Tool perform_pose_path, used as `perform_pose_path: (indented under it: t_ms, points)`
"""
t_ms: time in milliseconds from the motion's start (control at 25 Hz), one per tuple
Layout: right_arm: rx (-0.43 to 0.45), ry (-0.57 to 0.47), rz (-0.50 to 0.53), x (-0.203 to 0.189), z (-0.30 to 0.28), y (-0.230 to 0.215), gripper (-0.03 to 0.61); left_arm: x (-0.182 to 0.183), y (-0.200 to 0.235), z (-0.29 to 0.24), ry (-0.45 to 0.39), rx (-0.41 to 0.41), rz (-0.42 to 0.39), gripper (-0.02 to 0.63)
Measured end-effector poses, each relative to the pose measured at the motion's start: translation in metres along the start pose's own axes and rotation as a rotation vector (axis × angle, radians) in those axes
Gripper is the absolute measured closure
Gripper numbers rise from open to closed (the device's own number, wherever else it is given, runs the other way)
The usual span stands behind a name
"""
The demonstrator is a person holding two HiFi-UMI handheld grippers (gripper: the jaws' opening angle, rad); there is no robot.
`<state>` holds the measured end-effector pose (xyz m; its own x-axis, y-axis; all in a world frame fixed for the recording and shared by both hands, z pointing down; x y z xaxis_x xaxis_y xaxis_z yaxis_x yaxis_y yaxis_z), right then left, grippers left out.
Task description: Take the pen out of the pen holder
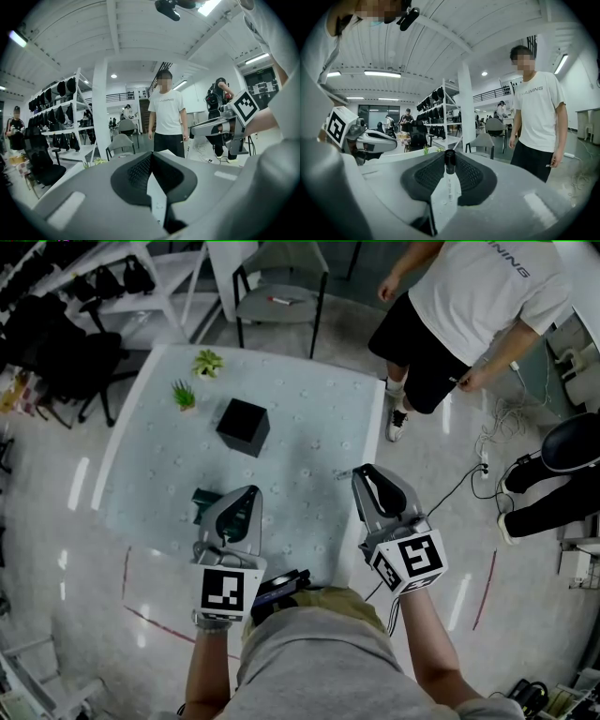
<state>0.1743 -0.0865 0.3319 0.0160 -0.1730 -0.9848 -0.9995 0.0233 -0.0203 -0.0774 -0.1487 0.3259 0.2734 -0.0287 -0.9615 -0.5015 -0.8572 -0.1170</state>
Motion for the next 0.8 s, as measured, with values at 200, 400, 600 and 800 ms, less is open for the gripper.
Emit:
perform_pose_path:
  t_ms: [200,400,600,800]
  points:
    - [0.0,0.0,0.003,-0.0019,0.0013,0.0006,0.511,-0.0008,-0.0011,0.0001,-0.004,0.002,0.005,0.6]
    - [0.004,0.0,0.009,-0.0013,0.0013,0.0029,0.511,-0.0018,-0.0004,0.0011,-0.005,0.004,-0.001,0.6]
    - [0.013,-0.004,0.006,-0.0033,-0.0005,0.005,0.511,-0.0046,0.0004,0.0011,-0.002,0.007,0.008,0.6]
    - [0.016,-0.004,0.008,-0.0005,-0.0006,0.0068,0.511,-0.0009,0.0014,0.001,-0.009,0.002,-0.008,0.6]
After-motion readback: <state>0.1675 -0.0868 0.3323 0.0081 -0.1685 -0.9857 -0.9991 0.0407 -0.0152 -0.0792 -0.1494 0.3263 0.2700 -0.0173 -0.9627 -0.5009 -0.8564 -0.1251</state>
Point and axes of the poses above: the fingertips, and each gripper's own axes: z backward along the fingers, y to its left, x out of its top, the point moved 10 cm from there along z, backward along the fingers, and after that the axes turned 10 degrees about -x, right-handed, at the moved point
